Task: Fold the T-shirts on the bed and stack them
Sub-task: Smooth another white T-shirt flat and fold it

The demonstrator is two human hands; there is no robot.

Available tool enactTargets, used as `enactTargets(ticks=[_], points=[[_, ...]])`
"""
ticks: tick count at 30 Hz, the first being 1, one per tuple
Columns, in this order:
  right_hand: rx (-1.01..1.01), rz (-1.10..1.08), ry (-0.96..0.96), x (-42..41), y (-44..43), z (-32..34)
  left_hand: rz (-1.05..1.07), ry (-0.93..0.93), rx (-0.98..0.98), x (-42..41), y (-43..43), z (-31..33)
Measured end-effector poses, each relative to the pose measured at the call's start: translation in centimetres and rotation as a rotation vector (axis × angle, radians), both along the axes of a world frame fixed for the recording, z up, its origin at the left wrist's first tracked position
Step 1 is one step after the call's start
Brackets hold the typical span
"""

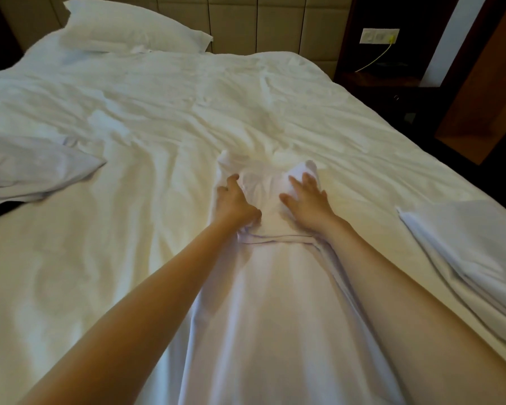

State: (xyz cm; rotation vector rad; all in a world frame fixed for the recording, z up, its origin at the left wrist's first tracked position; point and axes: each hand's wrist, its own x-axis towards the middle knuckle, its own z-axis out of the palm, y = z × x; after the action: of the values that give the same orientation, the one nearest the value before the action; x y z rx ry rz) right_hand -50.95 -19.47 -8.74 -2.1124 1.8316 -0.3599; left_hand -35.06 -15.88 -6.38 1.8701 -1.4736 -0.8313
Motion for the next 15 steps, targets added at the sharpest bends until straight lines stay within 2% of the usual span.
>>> enactTargets(ticks=[3, 5, 7, 11, 13, 15], points=[[-0.207, -0.248, -0.323, -0.5, -0.6, 0.7, 0.036, -0.219, -0.128, 0.9, -1.0, 0.2], [-0.128, -0.414, -0.584, -1.2, -1.2, 0.9, 0.089, -0.257, -0.178, 1.9, -1.8, 0.5], [0.069, -0.515, -0.777, -1.7, -2.0, 0.9, 0.136, -0.132, -0.138, 2.7, -2.7, 0.8], [0.374, -0.444, -1.010, -2.5, -3.4, 0.5, 0.218, 0.389, 0.121, 3.8, -4.2, 1.3], [0.507, -0.419, -1.012, -2.6, -3.5, 0.1, 0.183, 0.461, 0.247, 3.6, -4.2, 1.1], [0.513, -0.429, -0.982, -2.5, -3.7, -0.1, 0.190, 0.462, 0.263, 3.3, -4.5, 0.7]])
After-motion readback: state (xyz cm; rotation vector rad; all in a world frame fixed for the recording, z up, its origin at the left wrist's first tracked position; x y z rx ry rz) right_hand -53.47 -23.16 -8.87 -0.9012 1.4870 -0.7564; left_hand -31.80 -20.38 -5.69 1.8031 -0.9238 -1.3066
